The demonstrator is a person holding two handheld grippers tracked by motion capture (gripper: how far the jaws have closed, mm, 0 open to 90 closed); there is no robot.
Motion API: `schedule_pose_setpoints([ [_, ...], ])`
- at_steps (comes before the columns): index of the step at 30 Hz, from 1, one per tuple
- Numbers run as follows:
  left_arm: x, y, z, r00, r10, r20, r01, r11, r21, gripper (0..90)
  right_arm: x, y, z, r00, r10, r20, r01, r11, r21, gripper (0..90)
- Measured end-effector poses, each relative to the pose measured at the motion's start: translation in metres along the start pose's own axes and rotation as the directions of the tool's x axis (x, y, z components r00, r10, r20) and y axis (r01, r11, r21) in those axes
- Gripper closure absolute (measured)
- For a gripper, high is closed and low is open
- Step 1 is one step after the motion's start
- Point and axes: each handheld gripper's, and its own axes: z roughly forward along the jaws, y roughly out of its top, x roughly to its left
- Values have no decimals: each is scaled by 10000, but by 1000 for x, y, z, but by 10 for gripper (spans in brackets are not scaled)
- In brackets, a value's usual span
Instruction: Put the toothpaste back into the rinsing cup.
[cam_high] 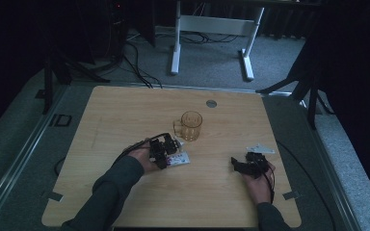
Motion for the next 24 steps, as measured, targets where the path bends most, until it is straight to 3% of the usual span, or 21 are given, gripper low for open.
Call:
schedule_pose_setpoints([
  [12, 3, 6, 4, 9999, 89, 112, -94, 9990, 430, 665, 0, 0, 0, 10000, 3, -2, -3, 10000, 2, 231],
  [16, 2, 10, 7, 9988, 470, 127, -479, 9954, 832, 651, 0, 0, 0, 10000, 4, -2, -4, 10000, 3, 231],
  [24, 5, 13, 18, 9982, 393, 455, -447, 9912, 1249, 627, 0, 0, 0, 10000, 5, -1, -5, 10000, 2, 231],
])
